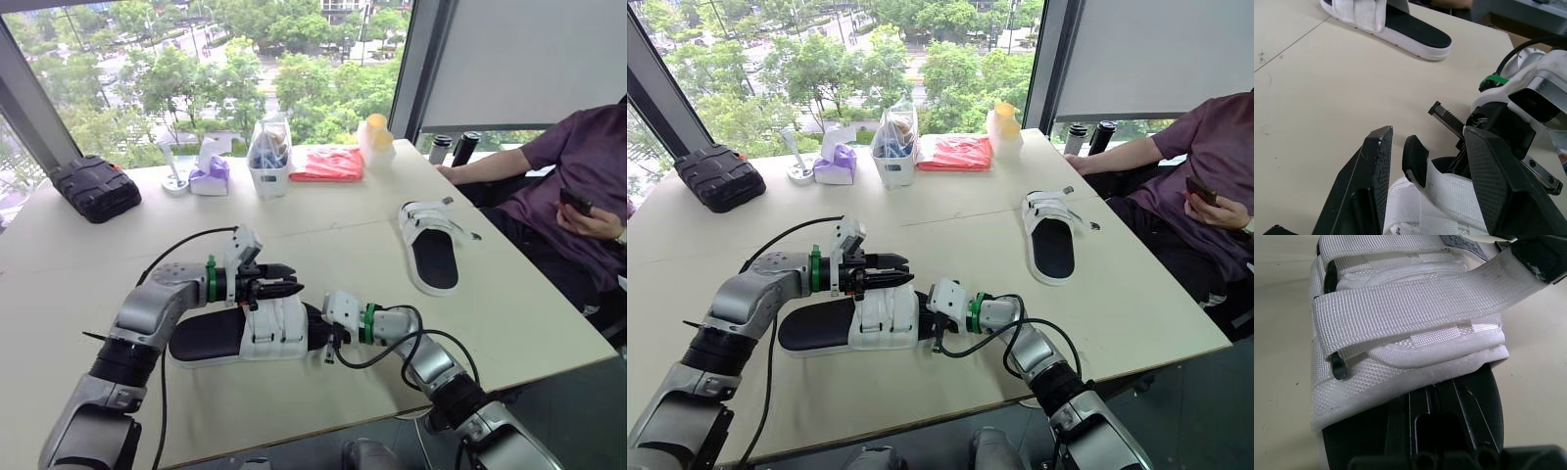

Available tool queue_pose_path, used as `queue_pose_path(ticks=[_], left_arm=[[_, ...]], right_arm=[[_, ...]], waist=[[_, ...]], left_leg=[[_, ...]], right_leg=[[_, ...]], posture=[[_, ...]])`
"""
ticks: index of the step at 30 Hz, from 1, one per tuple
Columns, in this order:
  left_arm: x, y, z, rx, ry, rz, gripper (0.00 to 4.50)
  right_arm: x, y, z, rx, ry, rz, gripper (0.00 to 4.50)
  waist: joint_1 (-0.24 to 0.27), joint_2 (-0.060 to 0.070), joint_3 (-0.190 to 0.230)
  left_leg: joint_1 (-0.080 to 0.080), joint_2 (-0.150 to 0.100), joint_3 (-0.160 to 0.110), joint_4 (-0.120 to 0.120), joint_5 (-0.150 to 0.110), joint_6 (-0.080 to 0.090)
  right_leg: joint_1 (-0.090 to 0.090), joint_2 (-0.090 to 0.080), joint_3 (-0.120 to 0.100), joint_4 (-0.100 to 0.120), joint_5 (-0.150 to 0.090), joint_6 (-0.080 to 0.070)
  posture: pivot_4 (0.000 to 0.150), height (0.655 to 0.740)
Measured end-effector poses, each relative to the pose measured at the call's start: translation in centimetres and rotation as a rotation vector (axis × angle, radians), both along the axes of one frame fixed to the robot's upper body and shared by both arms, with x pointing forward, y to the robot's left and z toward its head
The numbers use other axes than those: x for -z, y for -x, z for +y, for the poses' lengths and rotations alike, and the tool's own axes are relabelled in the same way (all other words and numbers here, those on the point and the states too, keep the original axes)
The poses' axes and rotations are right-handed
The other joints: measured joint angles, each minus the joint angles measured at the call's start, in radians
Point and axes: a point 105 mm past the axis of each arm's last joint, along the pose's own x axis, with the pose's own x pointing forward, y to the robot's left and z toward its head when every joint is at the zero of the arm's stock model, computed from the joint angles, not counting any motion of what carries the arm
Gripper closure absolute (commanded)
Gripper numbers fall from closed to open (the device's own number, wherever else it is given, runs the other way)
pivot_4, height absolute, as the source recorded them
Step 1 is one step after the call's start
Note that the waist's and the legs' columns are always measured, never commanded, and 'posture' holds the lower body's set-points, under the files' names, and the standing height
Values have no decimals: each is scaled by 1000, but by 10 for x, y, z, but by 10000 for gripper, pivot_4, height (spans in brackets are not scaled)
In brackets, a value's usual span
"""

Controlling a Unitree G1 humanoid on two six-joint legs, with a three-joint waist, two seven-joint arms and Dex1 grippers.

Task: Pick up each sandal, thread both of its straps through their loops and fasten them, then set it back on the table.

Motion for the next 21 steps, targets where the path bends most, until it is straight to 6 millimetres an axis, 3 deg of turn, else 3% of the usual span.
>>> queue_pose_path(ticks=[2, 3, 8, 14, 21], left_arm=[[0, 1, -1, 13, 1, 5, 41850], [0, 2, -1, 19, 2, 8, 44281], [-4, 7, -4, 41, 23, 31, 44281], [-39, 27, -12, 130, 173, 63, 44281], [-42, 28, -12, 107, 206, 115, 44281]], right_arm=[[0, 0, 0, 0, 0, 0, 45000], [0, 0, 0, 0, 0, 0, 45000], [0, 0, 0, 1, 0, 0, 45000], [-1, -1, 0, 6, -3, -4, 45000], [-2, -1, 0, 8, -9, -12, 45000]], waist=[[0, 0, 0], [0, 0, 0], [0, 0, 1], [0, 0, 4], [1, -2, 10]], left_leg=[[0, 0, 0, 0, 0, 0], [0, 0, 0, 0, 0, 0], [0, 0, 0, 0, 0, 0], [0, 0, 0, 0, 0, -1], [0, 0, -1, 0, 0, -1]], right_leg=[[0, 0, 0, 0, 0, 0], [0, 0, 0, 0, 0, 0], [0, 0, 0, 0, 0, 0], [0, 0, 0, 0, 0, 0], [0, 0, -1, -1, 0, 0]], posture=[[1500, 7400], [1500, 7400], [1500, 7400], [1500, 7400], [1500, 7400]])
